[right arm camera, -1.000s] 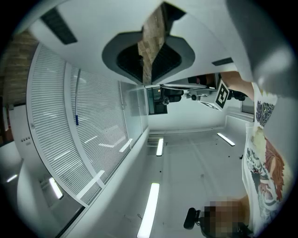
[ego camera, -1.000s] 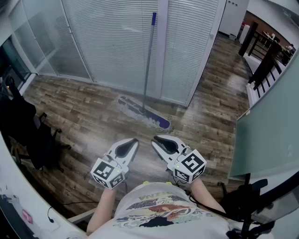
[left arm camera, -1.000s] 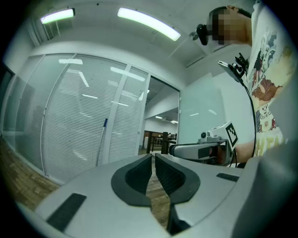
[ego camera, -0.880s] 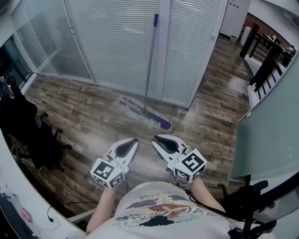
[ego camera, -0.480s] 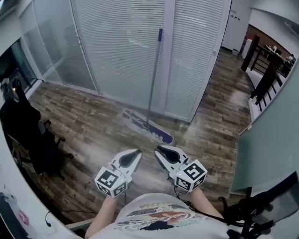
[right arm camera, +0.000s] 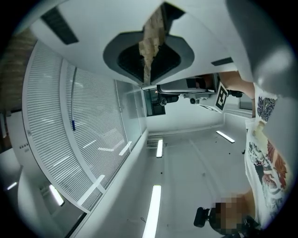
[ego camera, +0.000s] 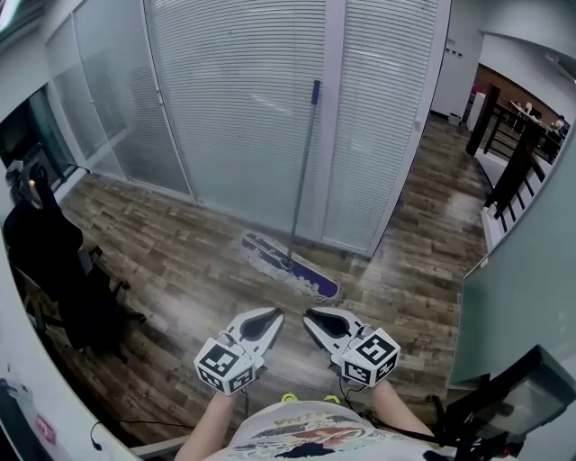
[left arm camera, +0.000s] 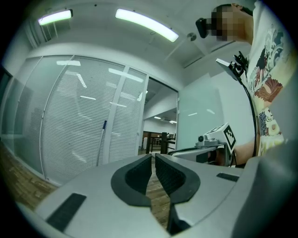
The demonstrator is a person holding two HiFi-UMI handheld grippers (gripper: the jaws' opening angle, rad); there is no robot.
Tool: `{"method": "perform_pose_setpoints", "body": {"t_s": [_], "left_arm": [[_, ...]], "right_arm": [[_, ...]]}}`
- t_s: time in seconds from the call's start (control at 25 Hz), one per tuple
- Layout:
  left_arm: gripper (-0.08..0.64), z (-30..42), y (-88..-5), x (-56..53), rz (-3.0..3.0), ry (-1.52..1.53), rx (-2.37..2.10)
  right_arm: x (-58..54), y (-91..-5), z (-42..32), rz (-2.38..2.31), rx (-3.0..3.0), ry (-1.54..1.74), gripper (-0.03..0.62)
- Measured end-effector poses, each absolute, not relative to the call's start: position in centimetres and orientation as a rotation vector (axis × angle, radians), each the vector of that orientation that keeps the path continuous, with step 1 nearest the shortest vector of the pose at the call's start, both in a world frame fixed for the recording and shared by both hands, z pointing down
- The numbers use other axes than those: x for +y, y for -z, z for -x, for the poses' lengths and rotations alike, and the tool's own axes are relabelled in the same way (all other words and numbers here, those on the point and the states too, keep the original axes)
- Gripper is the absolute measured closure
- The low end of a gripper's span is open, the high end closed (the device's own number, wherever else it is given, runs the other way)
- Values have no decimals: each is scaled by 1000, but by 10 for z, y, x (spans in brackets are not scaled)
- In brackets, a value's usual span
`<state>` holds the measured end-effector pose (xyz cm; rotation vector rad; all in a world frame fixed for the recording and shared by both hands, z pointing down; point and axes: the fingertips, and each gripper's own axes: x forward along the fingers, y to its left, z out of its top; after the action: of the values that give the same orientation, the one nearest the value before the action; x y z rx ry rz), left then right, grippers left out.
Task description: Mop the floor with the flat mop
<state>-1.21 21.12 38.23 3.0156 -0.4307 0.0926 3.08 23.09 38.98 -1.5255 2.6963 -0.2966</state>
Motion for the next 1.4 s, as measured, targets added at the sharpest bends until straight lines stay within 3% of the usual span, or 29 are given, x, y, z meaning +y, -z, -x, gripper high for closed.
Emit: {"method": "perform_pose_setpoints", "body": {"t_s": [0.76, 1.4], "left_arm": [[531, 0, -408, 135, -2952, -105, -503], [531, -133, -403, -38, -2906, -153, -642]], "right_arm": [[157, -433, -70, 1633, 2646, 387, 537], [-33, -426, -214, 1493, 2626, 411, 535]]}}
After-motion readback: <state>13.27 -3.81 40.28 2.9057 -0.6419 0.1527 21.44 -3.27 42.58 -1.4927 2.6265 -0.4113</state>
